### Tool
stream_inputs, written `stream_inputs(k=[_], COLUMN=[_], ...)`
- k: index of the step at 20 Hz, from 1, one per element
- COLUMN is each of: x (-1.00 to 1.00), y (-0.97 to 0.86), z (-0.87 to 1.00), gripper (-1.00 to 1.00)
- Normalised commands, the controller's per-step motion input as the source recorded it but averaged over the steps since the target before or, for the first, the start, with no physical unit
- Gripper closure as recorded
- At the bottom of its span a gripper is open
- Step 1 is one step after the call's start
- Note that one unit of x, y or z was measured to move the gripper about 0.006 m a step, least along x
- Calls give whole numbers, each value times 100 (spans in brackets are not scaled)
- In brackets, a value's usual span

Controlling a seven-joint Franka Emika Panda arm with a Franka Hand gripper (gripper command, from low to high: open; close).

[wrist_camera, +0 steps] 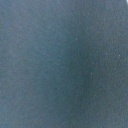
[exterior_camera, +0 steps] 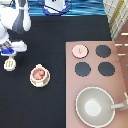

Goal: Take the lid off the pot, put the pot on the plate, and use the tool to push the pot to the front of the table.

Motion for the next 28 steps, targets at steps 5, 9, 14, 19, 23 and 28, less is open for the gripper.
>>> stream_inputs(k=[5, 9, 14, 19, 23, 28], x=[-20, -44, -67, -80, -74, -82], y=[73, 81, 78, 70, 69, 63], z=[35, -3, -18, -29, -26, -47], gripper=[100, 100, 100, 100, 100, 100])
